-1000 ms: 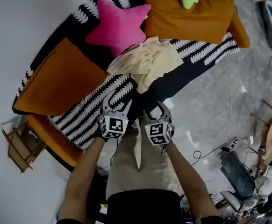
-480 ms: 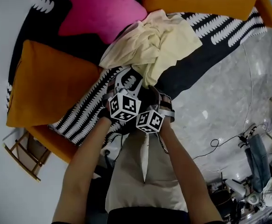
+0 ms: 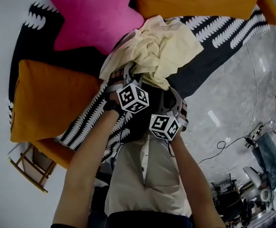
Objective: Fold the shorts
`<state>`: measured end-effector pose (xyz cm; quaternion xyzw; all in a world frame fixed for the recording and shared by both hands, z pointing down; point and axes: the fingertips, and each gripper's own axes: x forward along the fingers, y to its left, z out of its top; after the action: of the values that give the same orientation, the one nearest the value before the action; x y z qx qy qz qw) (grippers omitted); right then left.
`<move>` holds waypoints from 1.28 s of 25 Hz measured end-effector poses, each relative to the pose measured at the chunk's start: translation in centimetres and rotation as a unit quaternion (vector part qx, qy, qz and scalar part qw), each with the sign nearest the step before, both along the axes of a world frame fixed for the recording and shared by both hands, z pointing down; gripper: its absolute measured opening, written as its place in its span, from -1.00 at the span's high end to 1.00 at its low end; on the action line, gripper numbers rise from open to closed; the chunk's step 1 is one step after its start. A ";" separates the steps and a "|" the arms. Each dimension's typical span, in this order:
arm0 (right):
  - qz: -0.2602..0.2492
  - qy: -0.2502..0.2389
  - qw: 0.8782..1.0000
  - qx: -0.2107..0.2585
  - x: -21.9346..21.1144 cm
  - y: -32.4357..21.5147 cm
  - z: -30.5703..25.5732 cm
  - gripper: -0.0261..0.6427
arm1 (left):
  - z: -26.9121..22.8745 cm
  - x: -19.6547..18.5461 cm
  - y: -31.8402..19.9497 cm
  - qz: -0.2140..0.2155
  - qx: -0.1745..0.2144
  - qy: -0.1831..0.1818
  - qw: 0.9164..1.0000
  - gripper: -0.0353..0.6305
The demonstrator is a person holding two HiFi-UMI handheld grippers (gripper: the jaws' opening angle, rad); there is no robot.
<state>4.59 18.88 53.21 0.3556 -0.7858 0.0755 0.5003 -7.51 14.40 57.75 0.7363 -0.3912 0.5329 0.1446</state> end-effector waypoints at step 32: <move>-0.045 -0.062 0.995 0.058 -7.6 -5.3 -37.8 0.77 | -23.3 3.7 8.4 -0.206 -0.017 0.317 0.926 0.06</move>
<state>-3.04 13.58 15.39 0.3431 -0.8333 0.0294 0.4326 -3.86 22.80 34.44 0.7677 -0.4587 0.2365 0.3799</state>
